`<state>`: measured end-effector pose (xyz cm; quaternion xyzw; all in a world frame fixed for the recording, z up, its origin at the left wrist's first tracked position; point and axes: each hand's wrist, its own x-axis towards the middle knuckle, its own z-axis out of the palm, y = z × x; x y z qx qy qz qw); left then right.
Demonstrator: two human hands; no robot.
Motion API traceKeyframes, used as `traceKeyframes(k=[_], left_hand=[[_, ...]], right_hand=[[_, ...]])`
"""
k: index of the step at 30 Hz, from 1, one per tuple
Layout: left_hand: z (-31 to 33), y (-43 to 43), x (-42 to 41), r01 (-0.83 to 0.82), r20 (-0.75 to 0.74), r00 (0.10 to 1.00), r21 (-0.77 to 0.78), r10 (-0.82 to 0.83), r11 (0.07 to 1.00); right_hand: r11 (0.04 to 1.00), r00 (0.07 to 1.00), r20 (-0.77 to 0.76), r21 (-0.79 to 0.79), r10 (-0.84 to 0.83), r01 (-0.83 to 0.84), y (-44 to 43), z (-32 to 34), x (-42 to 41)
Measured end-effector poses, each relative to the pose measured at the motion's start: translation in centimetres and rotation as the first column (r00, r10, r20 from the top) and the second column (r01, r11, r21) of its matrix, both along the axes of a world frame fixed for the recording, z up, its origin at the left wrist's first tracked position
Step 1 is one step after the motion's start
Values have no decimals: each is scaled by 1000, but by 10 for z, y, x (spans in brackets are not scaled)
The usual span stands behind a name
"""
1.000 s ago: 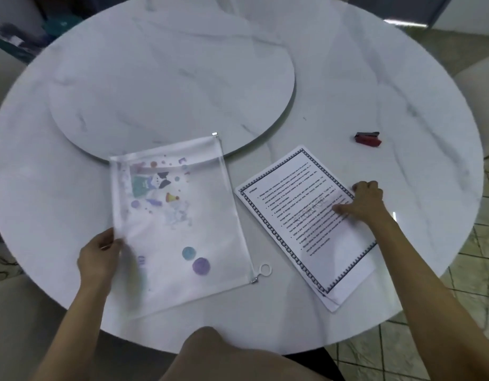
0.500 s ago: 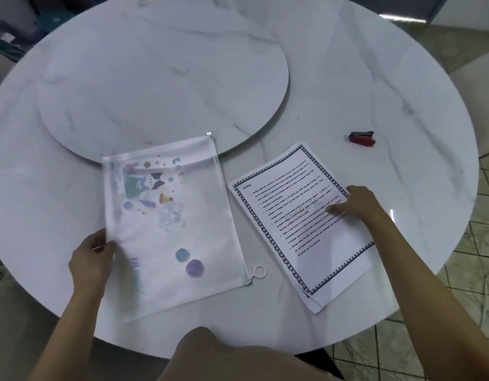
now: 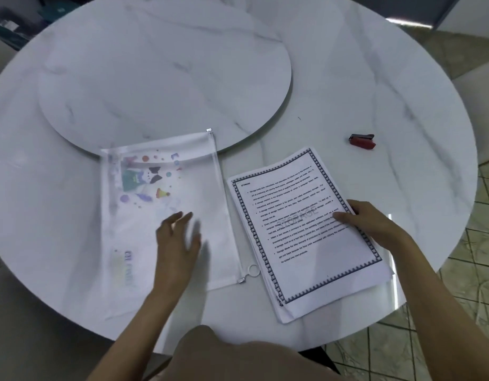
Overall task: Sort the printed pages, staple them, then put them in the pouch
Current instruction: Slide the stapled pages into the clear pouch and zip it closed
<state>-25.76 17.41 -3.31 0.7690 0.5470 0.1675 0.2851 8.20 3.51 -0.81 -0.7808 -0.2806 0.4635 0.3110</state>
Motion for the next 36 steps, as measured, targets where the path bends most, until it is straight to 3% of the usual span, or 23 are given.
traceKeyframes(k=[4, 12, 19, 24, 36], left_hand=[[-5, -24, 37, 24, -10, 1000, -9, -24, 1000], [-25, -37, 68, -63, -196, 978, 33, 68, 998], [-26, -44, 70, -88, -248, 965, 9, 88, 996], [-17, -43, 73, -130, -131, 984, -62, 121, 989], [-16, -68, 84, -228, 191, 953, -56, 235, 972]], right_hand=[[998, 986, 166, 59, -5, -5, -10, -4, 4], [981, 958, 283, 195, -48, -9, -26, 10, 13], [898, 947, 184, 406, -264, 172, -28, 10, 22], [827, 919, 122, 493, -375, 272, -16, 1, 14], [615, 790, -74, 587, -608, 527, 33, -6, -36]])
